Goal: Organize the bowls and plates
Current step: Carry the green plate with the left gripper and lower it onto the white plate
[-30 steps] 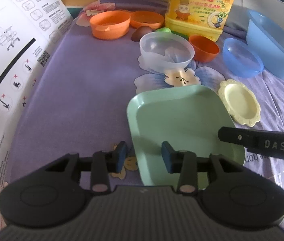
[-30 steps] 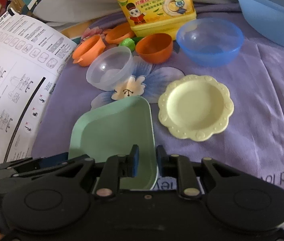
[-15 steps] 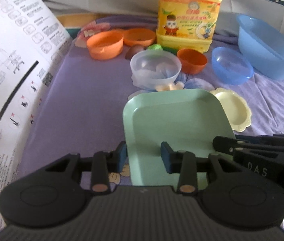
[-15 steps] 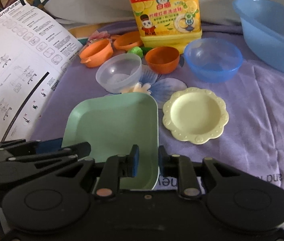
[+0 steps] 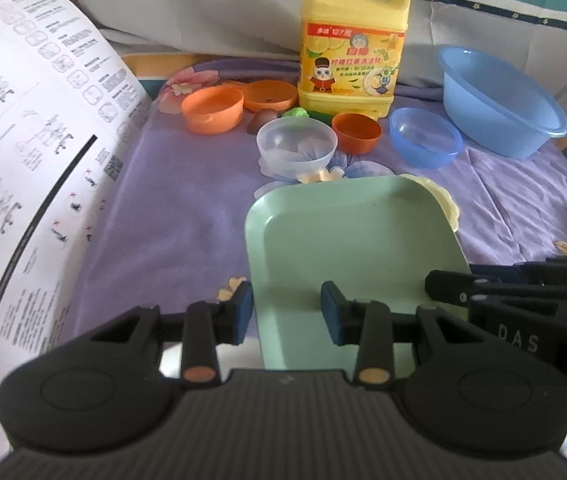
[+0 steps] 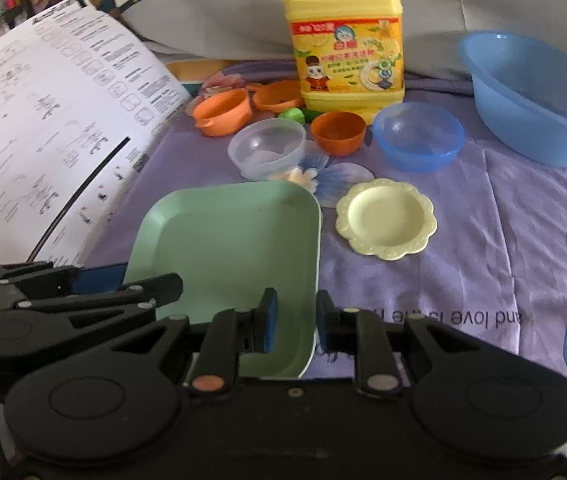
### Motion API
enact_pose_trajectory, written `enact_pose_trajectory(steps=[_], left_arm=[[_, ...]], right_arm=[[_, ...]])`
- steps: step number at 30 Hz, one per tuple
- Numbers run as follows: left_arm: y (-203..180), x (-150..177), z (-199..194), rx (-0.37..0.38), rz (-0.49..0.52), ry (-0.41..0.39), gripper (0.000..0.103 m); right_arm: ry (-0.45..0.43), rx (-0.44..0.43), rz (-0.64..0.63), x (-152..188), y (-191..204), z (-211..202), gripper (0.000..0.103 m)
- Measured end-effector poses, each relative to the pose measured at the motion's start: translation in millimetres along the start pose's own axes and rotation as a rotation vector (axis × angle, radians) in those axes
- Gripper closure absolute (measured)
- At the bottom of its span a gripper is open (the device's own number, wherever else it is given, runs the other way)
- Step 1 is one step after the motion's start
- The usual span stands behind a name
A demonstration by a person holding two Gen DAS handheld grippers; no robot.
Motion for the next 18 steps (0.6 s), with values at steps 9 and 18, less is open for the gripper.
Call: enact_pose_trajectory(steps=[9,18], left_arm=[[22,17,-47,-0.003,-0.021,-0.031,0.067],[49,40,-82,-0.022,-0.045,-0.049,0.067]], right_arm=[[-0.028,-0.026,-0.071,14,37,-39,0.082],[-0.022,-0.058,-0.14,38,79,-64,0.082]])
Point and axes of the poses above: each gripper's, at about its wrist camera, not at the fingertips, and z roughly the way its jaws point, y to its left, x to its underside, the point moved 9 cm from there along z, roughly the way its jaws point, and after that the axes turned 10 degrees about -y, right-handed, at the moved point
